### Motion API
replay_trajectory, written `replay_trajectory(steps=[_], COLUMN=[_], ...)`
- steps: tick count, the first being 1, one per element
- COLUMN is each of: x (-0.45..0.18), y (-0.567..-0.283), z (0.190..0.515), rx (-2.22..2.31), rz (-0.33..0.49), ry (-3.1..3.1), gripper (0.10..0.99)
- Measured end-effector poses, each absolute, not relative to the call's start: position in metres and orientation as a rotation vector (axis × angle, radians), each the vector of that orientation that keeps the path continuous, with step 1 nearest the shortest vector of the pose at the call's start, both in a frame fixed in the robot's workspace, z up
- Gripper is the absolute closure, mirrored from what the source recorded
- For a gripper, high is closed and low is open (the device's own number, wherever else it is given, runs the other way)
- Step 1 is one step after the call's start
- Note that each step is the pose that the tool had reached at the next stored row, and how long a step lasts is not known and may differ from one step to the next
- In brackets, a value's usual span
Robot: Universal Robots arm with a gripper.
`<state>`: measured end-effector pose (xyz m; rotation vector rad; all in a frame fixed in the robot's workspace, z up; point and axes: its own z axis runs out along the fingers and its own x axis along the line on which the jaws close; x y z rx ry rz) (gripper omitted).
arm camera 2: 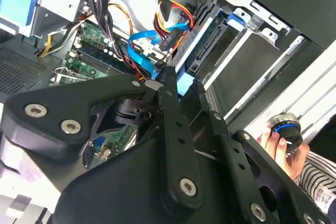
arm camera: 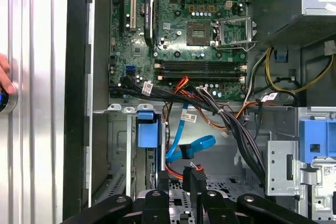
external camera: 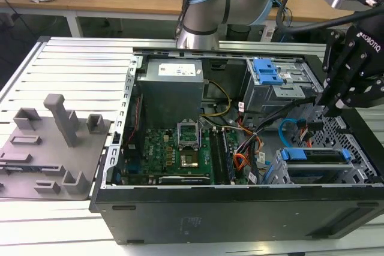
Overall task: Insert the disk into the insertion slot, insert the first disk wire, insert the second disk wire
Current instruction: 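Insert the first disk wire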
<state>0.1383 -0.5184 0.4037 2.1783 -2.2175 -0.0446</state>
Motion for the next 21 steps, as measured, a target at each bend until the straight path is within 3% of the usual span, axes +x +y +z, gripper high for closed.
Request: replay_trajectory(steps=[21], x=[0.149], y=[-0.501], z=[0.355], rx=[2.175], rz=[-0.041], ry=[-2.214], gripper=[0.784])
